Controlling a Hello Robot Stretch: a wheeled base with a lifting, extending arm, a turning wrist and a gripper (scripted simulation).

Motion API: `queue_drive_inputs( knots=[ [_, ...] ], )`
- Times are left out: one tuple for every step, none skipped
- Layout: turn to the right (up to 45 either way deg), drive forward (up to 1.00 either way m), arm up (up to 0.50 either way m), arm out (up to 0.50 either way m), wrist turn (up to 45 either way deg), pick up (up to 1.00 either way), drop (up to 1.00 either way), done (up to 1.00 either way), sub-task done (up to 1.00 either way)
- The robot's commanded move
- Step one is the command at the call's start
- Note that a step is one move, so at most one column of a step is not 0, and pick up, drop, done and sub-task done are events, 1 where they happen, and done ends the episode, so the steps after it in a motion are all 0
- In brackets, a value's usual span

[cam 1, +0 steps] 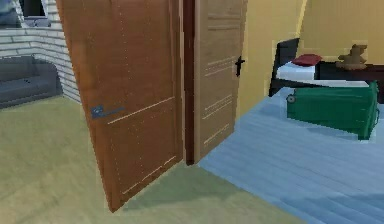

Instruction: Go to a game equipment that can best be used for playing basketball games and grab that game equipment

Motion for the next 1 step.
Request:
queue_drive_inputs(
  knots=[
    [36.0,0.00,0.00,0.00,0.0,0.00,0.00,0.00,0.00]
  ],
)
